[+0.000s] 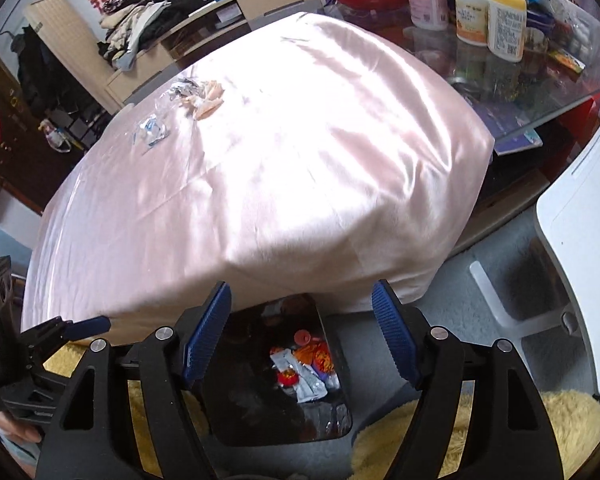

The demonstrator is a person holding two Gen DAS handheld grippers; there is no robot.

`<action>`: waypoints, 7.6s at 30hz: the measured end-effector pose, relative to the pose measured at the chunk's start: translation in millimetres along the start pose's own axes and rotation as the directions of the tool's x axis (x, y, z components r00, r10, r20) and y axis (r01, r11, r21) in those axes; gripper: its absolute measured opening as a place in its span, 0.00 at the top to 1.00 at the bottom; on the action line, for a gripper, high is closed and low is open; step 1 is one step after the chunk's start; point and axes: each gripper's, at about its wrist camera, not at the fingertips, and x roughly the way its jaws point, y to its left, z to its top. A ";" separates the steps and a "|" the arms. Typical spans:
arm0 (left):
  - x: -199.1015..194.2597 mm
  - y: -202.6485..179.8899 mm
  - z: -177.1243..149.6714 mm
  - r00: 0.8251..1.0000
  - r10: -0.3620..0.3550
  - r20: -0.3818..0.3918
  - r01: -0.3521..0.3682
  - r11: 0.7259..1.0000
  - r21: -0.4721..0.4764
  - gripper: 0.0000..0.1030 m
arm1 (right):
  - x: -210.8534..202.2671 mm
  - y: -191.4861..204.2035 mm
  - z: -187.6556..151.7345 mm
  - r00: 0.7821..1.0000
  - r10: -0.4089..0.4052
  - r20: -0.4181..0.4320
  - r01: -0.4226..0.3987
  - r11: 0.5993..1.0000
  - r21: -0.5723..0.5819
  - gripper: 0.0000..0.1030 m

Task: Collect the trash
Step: 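Raise both open tools back over the table toward the tissue and plastic, then grasp the blue-white wrapper with the left tool while the right tool grasps the tissue, then lower the wrapper and tissue into the black bin and open both tools, then raise both open tools back over the table toward the foil ball and plastic, then grasp the clear plastic bag with the left tool while the right tool grasps the foil ball, then carry the plastic bag and foil ball down into the black bin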

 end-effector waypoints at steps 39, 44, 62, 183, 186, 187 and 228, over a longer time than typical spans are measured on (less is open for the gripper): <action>-0.2 90.4 202.4 0.942 0.233 0.241 -0.226 0.972 -0.058 0.32 | 130.2 99.0 168.7 0.987 0.159 0.019 -0.152 0.967 -0.202 0.62; 19.3 92.0 218.0 0.954 0.208 0.217 -0.204 0.978 -0.039 0.40 | 144.1 105.4 170.6 0.990 0.137 0.012 -0.130 0.963 -0.237 0.63; 0.8 70.5 188.1 0.967 0.148 0.207 -0.149 0.989 -0.008 0.87 | 76.0 85.4 141.6 0.992 0.112 0.065 -0.094 0.967 -0.238 0.93; 37.0 116.0 278.7 0.920 0.308 0.242 -0.291 0.951 -0.104 0.08 | 116.9 55.0 186.0 0.991 -0.034 0.130 0.049 0.992 -0.115 0.12; 49.6 120.6 289.1 0.925 0.295 0.240 -0.279 0.955 -0.099 0.10 | 124.9 57.8 188.4 0.992 -0.032 0.124 0.048 0.990 -0.130 0.13; 52.3 120.7 290.8 0.925 0.292 0.241 -0.278 0.956 -0.094 0.14 | 127.4 58.7 188.3 0.992 -0.034 0.122 0.051 0.989 -0.137 0.16; -60.6 -8.1 59.4 0.962 0.102 0.254 -0.125 0.989 0.078 0.72 | -2.0 53.5 27.6 0.992 -0.094 0.087 0.111 0.969 -0.221 0.68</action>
